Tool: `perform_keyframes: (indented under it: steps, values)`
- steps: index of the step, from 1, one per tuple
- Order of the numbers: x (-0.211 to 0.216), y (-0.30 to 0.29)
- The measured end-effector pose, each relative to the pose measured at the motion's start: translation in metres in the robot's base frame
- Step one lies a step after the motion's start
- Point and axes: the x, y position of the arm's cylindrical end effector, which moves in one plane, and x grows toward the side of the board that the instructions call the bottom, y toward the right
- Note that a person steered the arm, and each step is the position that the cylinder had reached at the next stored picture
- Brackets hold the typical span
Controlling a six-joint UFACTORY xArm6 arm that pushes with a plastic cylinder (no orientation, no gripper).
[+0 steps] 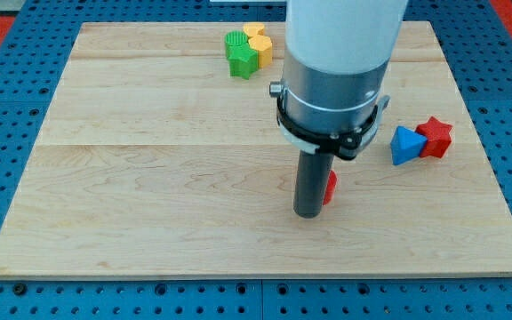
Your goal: Push the blue cube closer to red circle
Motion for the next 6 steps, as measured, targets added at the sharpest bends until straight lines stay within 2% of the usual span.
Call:
perform_keyframes:
  steps: [1,3,4,6]
  values:
    - [-0.031,0.002]
    - [-0.073,0.044]
    - [-0.072,0.021]
    - [-0.054,-0.119]
